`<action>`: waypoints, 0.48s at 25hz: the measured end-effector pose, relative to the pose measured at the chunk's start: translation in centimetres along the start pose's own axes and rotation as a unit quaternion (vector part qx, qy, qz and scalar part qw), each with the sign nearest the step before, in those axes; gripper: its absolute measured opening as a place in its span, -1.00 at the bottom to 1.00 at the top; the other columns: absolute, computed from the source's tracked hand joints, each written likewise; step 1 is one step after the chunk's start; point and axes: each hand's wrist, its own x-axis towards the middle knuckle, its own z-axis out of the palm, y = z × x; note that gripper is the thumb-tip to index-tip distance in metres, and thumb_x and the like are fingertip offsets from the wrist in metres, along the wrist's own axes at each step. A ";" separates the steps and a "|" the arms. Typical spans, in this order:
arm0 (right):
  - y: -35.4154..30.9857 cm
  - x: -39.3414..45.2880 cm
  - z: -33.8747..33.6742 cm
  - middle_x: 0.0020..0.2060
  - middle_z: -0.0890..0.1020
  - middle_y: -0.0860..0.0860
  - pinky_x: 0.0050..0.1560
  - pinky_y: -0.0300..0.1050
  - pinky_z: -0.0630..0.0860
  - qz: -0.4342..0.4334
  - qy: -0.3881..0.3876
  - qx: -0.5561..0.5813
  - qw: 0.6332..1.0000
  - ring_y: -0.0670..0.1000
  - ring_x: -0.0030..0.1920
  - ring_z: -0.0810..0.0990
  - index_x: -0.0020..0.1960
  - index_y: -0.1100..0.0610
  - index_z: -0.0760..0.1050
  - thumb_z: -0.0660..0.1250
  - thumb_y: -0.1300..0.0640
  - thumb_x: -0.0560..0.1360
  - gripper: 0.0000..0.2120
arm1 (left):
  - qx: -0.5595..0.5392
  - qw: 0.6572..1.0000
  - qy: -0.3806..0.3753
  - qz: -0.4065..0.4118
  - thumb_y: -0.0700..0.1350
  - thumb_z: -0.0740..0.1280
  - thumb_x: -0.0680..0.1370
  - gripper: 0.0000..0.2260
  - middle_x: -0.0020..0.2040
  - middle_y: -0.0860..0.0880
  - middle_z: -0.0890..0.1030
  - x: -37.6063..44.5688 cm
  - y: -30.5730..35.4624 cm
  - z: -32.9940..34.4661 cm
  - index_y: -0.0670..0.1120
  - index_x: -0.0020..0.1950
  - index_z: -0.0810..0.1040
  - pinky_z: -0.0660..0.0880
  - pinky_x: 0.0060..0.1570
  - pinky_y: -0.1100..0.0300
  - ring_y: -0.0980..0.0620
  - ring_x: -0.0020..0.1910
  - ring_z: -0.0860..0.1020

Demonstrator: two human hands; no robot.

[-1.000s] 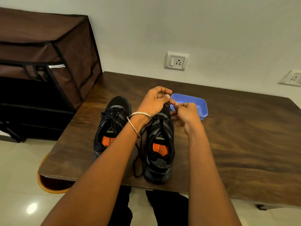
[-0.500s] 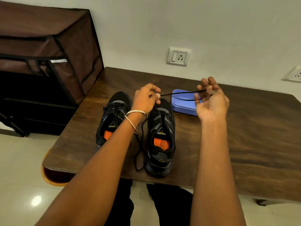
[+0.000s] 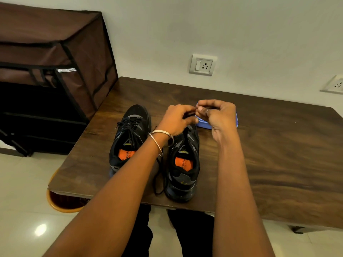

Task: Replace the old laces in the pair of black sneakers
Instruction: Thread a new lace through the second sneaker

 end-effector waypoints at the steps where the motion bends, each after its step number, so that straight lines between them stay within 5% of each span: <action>1: 0.0 -0.1 0.2 -0.19 0.70 0.17 -0.06 -0.12 0.67 -0.001 -0.002 -0.007 1.000 0.05 -0.17 0.70 -0.11 0.22 0.65 0.36 0.47 0.48 -0.81 | -0.002 1.000 0.015 -0.014 -0.14 0.40 0.52 -0.76 0.01 -0.04 0.68 0.1 -0.2 0.2 -0.06 0.19 0.63 0.44 0.13 0.32 0.08 0.03 0.59; 5: 0.0 0.1 -0.8 -0.23 0.68 0.13 -0.06 -0.13 0.66 0.023 0.045 0.046 0.998 0.01 -0.23 0.65 -0.10 0.25 0.64 0.37 0.48 0.47 -0.83 | -0.014 0.989 0.113 -0.093 -0.09 0.38 0.54 -0.89 -0.21 0.09 0.68 -0.1 -3.2 -0.9 0.03 0.01 0.69 0.50 0.18 -0.01 0.11 -0.06 0.62; 9: 0.3 0.2 -2.0 -0.29 0.62 0.15 -0.15 -0.13 0.68 0.042 0.106 0.036 0.993 0.02 -0.34 0.61 -0.08 0.35 0.61 0.34 0.51 0.47 -0.87 | 0.084 0.960 0.211 -0.165 -0.03 0.34 0.57 -0.85 -0.07 0.03 0.68 -1.3 -4.9 -2.6 0.05 0.08 0.68 0.38 0.23 -0.04 -0.05 0.08 0.55; 12: 0.6 0.1 -2.1 -0.34 0.61 0.14 -0.23 -0.14 0.68 0.038 0.112 -0.035 0.992 0.02 -0.38 0.61 -0.11 0.37 0.61 0.34 0.52 0.46 -0.87 | 0.115 0.951 0.195 -0.212 -0.01 0.32 0.58 -0.81 0.06 -0.02 0.65 -1.2 -4.8 -2.6 0.05 0.16 0.64 0.28 0.24 -0.05 -0.11 0.19 0.47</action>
